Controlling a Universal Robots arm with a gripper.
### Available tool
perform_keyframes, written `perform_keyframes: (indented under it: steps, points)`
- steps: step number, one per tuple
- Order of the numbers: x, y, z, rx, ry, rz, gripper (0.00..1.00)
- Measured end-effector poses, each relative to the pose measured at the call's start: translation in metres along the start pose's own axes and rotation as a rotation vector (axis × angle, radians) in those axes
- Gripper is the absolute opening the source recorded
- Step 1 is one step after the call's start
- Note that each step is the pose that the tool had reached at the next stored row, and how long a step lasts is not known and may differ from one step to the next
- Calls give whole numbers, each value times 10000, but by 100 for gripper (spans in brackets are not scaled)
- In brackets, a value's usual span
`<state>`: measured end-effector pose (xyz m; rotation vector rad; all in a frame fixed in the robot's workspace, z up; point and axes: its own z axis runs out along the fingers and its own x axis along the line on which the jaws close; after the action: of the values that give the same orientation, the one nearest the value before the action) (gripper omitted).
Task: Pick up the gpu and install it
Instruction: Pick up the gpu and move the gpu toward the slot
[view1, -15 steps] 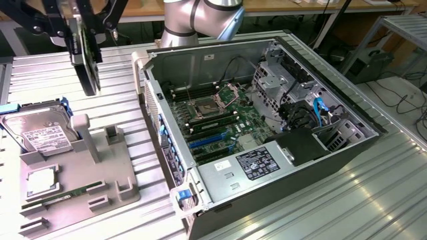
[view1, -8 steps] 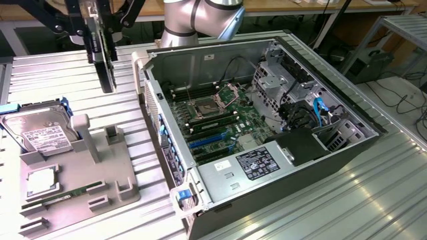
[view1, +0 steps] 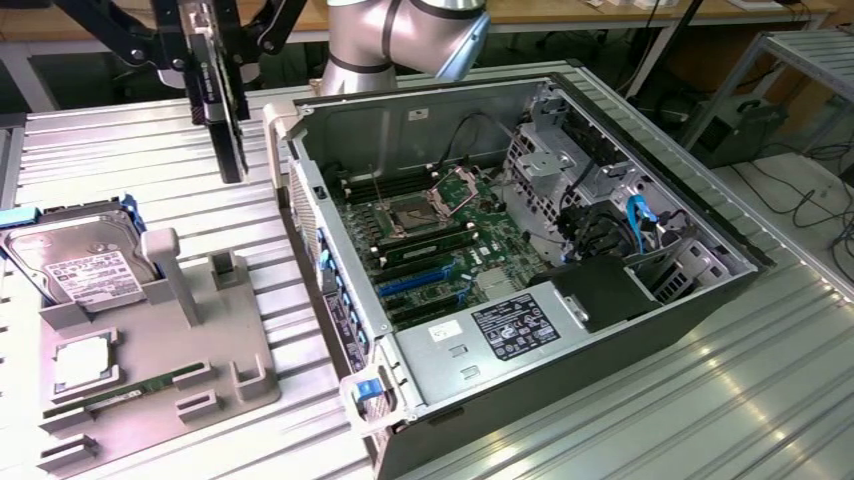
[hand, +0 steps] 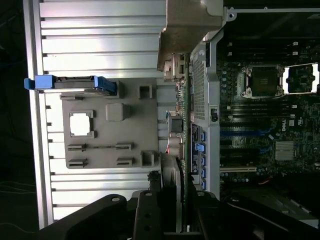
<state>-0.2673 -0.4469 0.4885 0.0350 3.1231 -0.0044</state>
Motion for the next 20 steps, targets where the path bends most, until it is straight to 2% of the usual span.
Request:
perform_keyframes:
  steps: [10,20]
  points:
    - [-87,2,2,0,0,0,28]
    - [-227,5,4,0,0,0,28]
